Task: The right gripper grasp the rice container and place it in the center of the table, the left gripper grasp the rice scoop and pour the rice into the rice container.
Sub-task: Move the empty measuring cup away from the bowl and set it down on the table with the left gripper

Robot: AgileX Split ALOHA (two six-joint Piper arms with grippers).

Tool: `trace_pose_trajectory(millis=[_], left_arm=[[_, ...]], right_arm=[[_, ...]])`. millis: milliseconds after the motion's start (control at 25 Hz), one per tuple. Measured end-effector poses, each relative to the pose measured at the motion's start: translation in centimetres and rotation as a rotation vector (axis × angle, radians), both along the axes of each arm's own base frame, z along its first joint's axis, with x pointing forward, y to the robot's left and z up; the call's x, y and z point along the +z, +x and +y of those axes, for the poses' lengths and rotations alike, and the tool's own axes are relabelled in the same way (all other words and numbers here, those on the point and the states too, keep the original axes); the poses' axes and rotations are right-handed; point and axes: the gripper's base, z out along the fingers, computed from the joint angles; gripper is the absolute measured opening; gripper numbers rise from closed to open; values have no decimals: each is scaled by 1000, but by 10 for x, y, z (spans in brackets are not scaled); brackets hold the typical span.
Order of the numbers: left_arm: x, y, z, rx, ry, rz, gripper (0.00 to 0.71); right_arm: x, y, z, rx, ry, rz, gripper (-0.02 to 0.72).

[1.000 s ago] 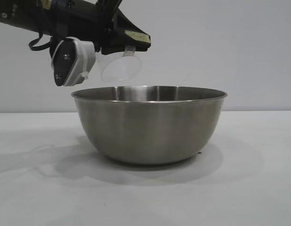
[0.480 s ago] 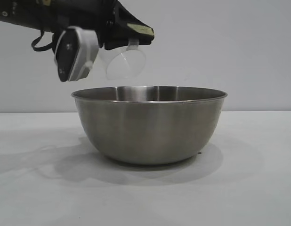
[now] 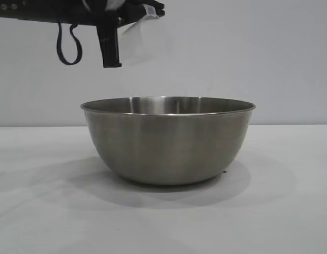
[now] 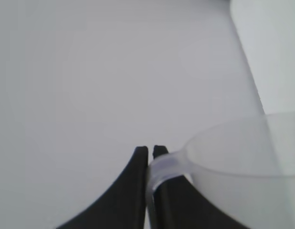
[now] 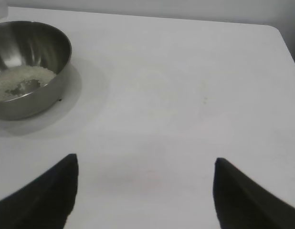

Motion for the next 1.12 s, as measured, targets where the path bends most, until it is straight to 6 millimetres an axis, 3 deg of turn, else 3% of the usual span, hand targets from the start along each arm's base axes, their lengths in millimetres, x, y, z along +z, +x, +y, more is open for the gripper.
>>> trace_pose_trajectory(millis=[160, 320, 760, 1120], left_arm=[[-8, 3, 20, 155, -305, 199, 0], [-24, -3, 37, 274, -498, 338, 0], [-72, -44, 69, 499, -614, 556, 0], [-105, -47, 75, 554, -635, 660, 0]], right_arm=[[0, 0, 0, 0, 0, 0, 533], [0, 0, 0, 0, 0, 0, 533], [0, 0, 0, 0, 0, 0, 533], [0, 0, 0, 0, 0, 0, 533]])
